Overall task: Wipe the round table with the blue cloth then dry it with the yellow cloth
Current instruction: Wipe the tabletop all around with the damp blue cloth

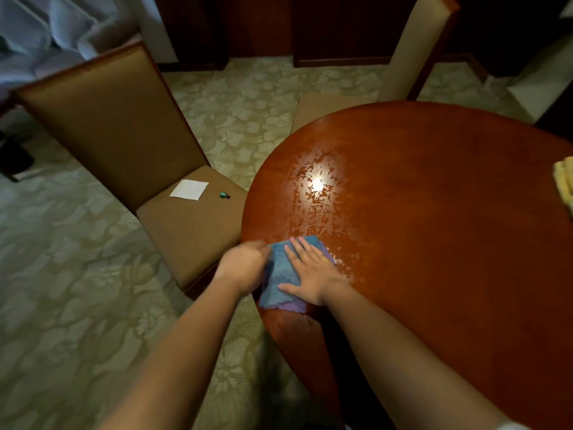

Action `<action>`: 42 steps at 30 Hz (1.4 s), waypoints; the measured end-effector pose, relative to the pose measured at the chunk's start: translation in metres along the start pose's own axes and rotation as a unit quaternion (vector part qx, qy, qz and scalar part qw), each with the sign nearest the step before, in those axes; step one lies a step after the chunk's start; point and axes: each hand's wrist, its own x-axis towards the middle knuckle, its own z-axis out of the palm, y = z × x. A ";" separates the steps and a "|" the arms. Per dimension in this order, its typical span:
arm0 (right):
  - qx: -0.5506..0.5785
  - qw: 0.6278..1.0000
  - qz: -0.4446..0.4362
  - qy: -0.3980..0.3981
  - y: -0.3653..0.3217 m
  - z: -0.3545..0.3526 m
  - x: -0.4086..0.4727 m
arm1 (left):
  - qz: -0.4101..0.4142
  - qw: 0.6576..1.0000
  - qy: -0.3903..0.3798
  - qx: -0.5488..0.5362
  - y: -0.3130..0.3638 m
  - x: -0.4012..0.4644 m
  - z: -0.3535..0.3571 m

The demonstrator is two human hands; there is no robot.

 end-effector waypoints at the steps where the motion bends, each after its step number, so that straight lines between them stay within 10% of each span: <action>1: 0.001 1.000 -0.002 -0.001 0.001 0.000 0.000 | 0.043 0.998 -0.038 -0.017 0.005 -0.001 0.008; 7: 0.017 1.000 -0.012 -0.003 0.004 0.001 0.001 | 0.083 0.981 -0.158 0.074 0.004 0.000 0.023; 20: 0.022 0.999 0.031 0.027 0.049 0.005 -0.036 | 0.120 0.967 -0.170 0.150 0.045 0.042 0.018; 42: 0.006 0.984 0.140 0.109 0.332 -0.105 0.072 | 0.176 0.961 -0.155 0.150 0.158 0.387 -0.053</action>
